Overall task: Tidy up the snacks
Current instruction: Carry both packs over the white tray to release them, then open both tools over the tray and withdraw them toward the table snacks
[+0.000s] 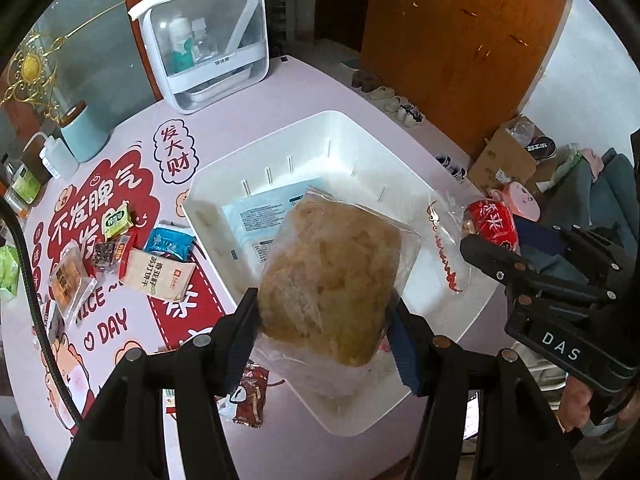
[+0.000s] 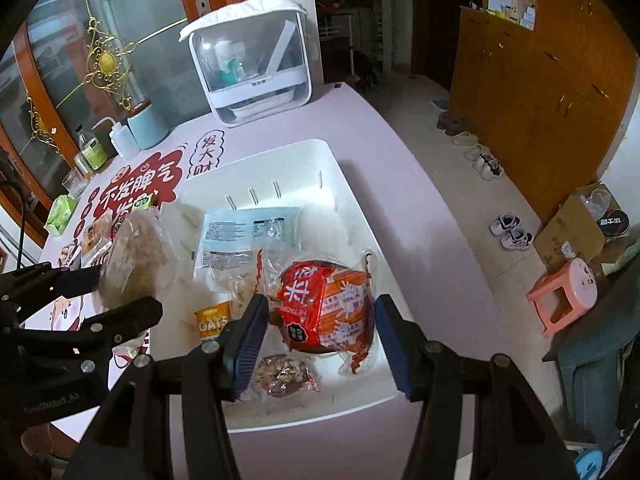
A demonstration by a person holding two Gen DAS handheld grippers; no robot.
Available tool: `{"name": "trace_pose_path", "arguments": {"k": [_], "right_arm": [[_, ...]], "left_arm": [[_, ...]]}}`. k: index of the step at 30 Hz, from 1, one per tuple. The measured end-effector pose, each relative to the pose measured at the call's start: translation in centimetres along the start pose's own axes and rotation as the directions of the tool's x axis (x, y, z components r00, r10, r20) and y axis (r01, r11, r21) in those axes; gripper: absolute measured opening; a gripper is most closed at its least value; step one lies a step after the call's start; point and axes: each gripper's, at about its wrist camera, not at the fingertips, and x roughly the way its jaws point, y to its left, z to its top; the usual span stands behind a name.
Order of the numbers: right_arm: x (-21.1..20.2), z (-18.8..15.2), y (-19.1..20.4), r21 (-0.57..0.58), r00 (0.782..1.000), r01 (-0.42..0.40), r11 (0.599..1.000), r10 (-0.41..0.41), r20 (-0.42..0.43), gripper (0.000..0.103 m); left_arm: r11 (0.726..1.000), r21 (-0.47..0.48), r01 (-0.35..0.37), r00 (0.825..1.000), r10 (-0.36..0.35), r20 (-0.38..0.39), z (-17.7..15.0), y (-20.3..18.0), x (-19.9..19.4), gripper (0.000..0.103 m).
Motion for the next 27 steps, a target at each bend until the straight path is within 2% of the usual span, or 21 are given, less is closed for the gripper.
{"name": "trace_pose_path", "arguments": {"k": [6, 8, 10, 12, 14, 27], "right_arm": [[1.4, 0.0, -0.2, 0.007, 0.998, -0.029, 1.000, 0.030, -0.051, 0.058], [2.0, -0.1, -0.3, 0.019, 0.996, -0.043, 0.999, 0.045, -0.073, 0.059], [2.3, -0.2, -0.4, 0.031, 0.996, -0.045, 0.998, 0.048, -0.080, 0.062], [2.1, -0.2, -0.5, 0.036, 0.997, -0.038, 0.999, 0.040, -0.064, 0.067], [1.9, -0.2, -0.6, 0.039, 0.998, -0.030, 0.999, 0.032, -0.050, 0.070], [1.4, -0.8, -0.1, 0.042, 0.998, -0.036, 0.998, 0.039, -0.057, 0.070]], "left_arm": [[1.000, -0.015, -0.015, 1.000, 0.014, -0.013, 0.3, 0.0, 1.0, 0.060], [1.000, -0.013, -0.023, 1.000, 0.023, -0.016, 0.3, 0.0, 1.2, 0.063], [1.000, -0.012, -0.029, 0.999, 0.029, -0.014, 0.3, -0.1, 1.3, 0.080], [0.999, -0.013, -0.030, 1.000, 0.031, 0.004, 0.3, -0.1, 1.2, 0.084], [0.999, -0.003, -0.040, 0.999, 0.040, 0.008, 0.2, -0.2, 1.1, 0.085], [0.999, 0.002, -0.054, 0.998, 0.054, -0.018, -0.7, 0.1, 1.2, 0.087]]}}
